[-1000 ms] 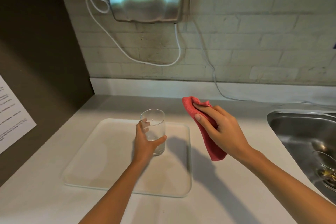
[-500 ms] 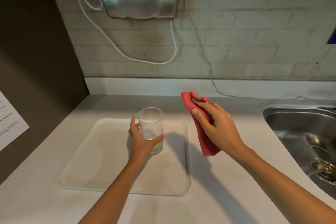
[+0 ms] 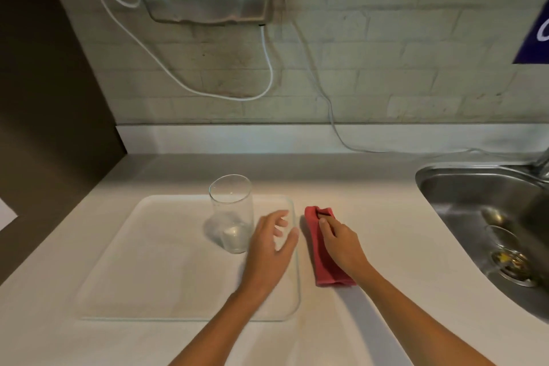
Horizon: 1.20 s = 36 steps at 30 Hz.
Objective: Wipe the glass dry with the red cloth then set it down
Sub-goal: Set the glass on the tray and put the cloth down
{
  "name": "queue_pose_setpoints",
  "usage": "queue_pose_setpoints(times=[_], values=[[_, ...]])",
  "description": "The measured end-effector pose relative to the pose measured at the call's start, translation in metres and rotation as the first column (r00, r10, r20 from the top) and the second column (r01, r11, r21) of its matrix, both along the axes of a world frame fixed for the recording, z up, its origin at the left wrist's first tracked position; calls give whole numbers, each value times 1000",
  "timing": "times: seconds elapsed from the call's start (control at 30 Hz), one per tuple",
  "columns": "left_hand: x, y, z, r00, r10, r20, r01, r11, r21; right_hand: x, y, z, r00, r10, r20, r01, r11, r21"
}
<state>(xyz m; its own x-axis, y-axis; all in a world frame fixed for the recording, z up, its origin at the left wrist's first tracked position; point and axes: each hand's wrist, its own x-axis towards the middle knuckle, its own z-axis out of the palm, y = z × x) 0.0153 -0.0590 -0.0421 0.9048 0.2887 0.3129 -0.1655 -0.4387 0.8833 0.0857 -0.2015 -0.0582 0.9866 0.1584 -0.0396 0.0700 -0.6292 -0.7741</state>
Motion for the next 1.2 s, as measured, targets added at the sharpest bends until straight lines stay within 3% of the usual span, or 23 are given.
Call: queue_pose_setpoints(times=[0.07, 0.13, 0.27, 0.47, 0.6, 0.73, 0.8, 0.9, 1.03, 1.2], values=[[21, -19, -5, 948, -56, -314, 32, 996, -81, -2, -2, 2, 999, -13, -46, 20, 988, 154], [39, -35, -10, 874, -74, -481, 40, 996, -79, -2, -6, 2, 996, -14, -83, 36, 965, 259], [57, -57, -15, 844, -124, -523, 72, 990, -118, 4, -14, -3, 992, -19, -125, 63, 934, 352], [63, -66, -28, 882, -117, -455, 49, 986, -159, 19, -23, -8, 991, -76, -108, 116, 889, 443], [62, -70, -32, 911, -113, -397, 102, 994, -48, 28, -25, -18, 990, -41, 138, 28, 995, 95], [56, -79, -43, 880, -48, -473, 179, 955, 237, 29, -32, -35, 962, 71, 264, 6, 960, -281], [56, -82, -38, 877, 16, -480, 195, 901, 387, 30, -35, -39, 928, 84, 362, 48, 939, -341], [53, -82, -25, 895, 92, -436, 265, 676, 688, 30, -37, -38, 907, 79, 414, 82, 931, -355], [44, -73, -30, 916, 122, -382, 297, 434, 850, 24, -41, -36, 887, 201, 416, 15, 887, -462], [43, -73, -43, 893, 112, -435, 336, 475, 813, 23, -50, -49, 910, 336, 244, -173, 841, -513]])
